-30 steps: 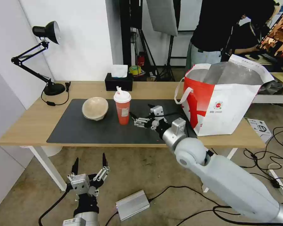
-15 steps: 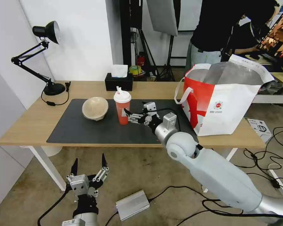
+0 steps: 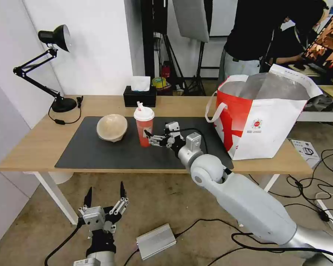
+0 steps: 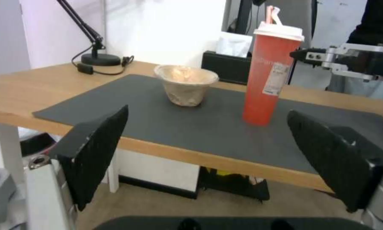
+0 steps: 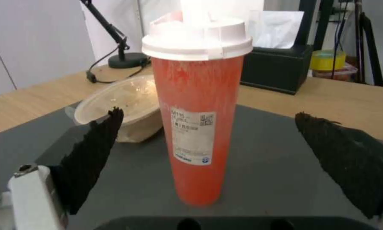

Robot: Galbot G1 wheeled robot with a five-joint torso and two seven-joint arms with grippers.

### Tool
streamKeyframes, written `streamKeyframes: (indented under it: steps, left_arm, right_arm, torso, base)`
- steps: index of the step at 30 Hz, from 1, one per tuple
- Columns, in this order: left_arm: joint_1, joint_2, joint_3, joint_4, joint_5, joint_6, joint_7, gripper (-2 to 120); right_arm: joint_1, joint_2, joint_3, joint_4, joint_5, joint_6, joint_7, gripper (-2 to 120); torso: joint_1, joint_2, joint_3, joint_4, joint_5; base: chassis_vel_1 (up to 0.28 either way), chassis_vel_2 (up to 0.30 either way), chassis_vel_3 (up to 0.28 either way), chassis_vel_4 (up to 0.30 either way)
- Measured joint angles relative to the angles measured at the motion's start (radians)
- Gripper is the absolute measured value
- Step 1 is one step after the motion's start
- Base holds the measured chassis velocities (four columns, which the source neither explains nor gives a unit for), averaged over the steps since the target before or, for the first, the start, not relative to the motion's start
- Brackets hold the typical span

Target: Pick up the trash from the table and place it into the takeout bag.

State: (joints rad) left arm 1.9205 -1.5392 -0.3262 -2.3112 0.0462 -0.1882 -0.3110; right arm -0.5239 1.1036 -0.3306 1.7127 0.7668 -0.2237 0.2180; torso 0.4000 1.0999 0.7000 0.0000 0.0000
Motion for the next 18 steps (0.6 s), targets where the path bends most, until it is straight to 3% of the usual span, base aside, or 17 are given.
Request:
streamKeyframes:
  steps: [18]
  left_arm:
    - [0.002,0.001,-0.001,0.006,0.0,-0.003,0.0,100]
  right_arm:
    - [0.037,0.094,0.009,-0.139,-0.021,0.008,-0.032,100]
  torso:
    - [0.0,0.0,0.0,0.0,-0.0001]
  base:
    - [0.0,0.0,0.0,0.0]
